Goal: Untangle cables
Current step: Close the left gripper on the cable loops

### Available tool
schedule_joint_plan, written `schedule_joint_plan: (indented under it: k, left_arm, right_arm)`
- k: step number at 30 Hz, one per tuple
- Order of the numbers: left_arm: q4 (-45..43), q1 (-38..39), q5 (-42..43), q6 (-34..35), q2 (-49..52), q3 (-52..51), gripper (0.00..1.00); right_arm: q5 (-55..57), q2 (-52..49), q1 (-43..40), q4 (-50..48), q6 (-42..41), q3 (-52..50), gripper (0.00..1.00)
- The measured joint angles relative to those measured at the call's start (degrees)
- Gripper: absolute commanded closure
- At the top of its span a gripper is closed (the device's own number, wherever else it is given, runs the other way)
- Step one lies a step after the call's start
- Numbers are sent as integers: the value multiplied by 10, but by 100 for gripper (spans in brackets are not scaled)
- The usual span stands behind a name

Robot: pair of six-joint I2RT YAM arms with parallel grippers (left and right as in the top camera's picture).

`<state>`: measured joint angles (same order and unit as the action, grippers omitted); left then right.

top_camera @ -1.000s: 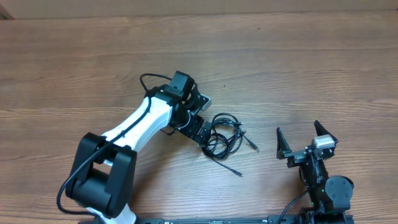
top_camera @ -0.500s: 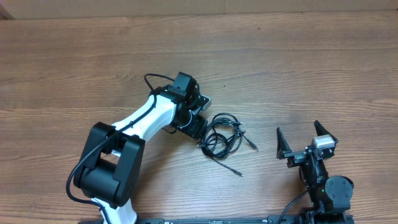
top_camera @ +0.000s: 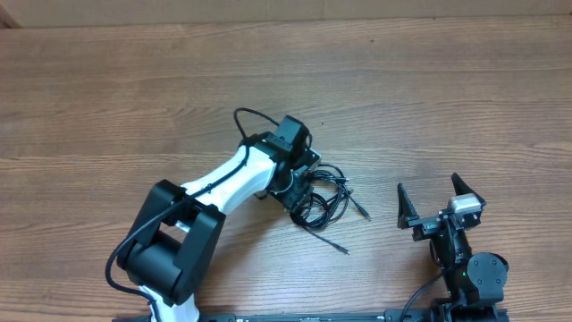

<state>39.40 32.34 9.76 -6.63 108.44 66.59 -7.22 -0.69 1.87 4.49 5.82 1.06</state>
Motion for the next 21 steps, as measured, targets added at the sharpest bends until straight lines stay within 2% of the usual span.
schedule_joint_plan:
  k: [1, 3, 4, 11, 18, 21]
  left_arm:
    - [-3, 3, -3, 0, 0, 0, 36]
    - [-3, 3, -5, 0, 0, 0, 45]
    - [-4, 3, -7, -2, 0, 0, 54]
    - [-9, 3, -4, -4, 3, 0, 95]
    - [-13, 3, 0, -4, 3, 0, 96]
    - [12, 3, -2, -4, 3, 10, 96]
  right_arm:
    - [0, 0, 0, 0, 0, 0, 0]
    - [0, 0, 0, 0, 0, 0, 0]
    - [0, 0, 0, 0, 0, 0, 0]
    - [0, 0, 0, 0, 0, 0, 0]
    - [0, 0, 0, 0, 0, 0, 0]
    - [0, 0, 0, 0, 0, 0, 0]
